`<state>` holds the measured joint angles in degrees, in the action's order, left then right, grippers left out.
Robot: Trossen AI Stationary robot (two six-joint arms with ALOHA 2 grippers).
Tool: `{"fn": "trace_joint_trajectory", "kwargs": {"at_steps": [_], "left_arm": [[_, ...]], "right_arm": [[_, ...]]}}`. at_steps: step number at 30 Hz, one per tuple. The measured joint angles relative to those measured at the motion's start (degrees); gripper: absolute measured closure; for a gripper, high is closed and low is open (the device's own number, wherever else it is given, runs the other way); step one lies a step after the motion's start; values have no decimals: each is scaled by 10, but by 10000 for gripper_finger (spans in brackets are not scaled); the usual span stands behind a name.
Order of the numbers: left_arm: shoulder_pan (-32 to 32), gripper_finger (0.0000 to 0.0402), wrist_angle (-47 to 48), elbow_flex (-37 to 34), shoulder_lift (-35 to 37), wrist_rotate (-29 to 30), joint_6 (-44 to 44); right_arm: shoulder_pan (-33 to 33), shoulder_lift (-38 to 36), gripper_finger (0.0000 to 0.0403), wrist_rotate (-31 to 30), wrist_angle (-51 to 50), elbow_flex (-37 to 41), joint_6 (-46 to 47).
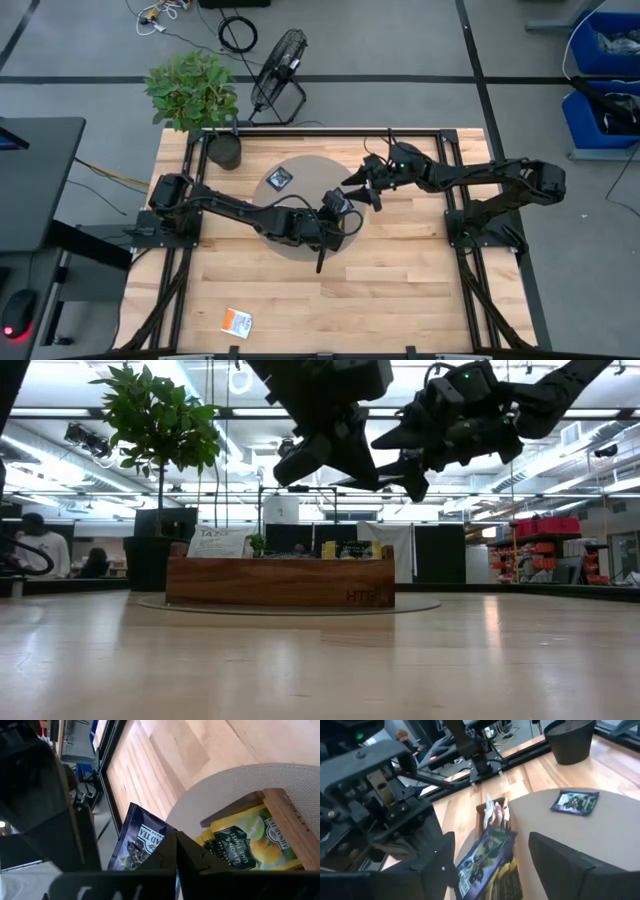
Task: Pick & Place Tea
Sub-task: Put the right purple tea bag into the middle compartment of the wooden organizer
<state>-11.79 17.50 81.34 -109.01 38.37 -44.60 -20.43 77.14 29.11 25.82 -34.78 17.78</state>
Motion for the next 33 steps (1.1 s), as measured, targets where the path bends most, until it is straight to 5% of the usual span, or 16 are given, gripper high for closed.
{"fn": "trace_joint_trajectory", "kwargs": {"at_steps": [18, 23, 29, 33], "left_arm": [[-1, 400, -14, 0, 0, 34, -28], [0, 400, -12, 0, 0, 38, -28], [0, 400, -9, 0, 0, 34, -23], [2, 399, -5, 0, 0, 17, 9]], "right_arm": [[2, 39, 185, 9, -96, -56, -20], [2, 39, 252, 9, -96, -56, -28], [2, 39, 387, 4, -91, -56, -48], [2, 39, 395, -10, -96, -56, -53]]}}
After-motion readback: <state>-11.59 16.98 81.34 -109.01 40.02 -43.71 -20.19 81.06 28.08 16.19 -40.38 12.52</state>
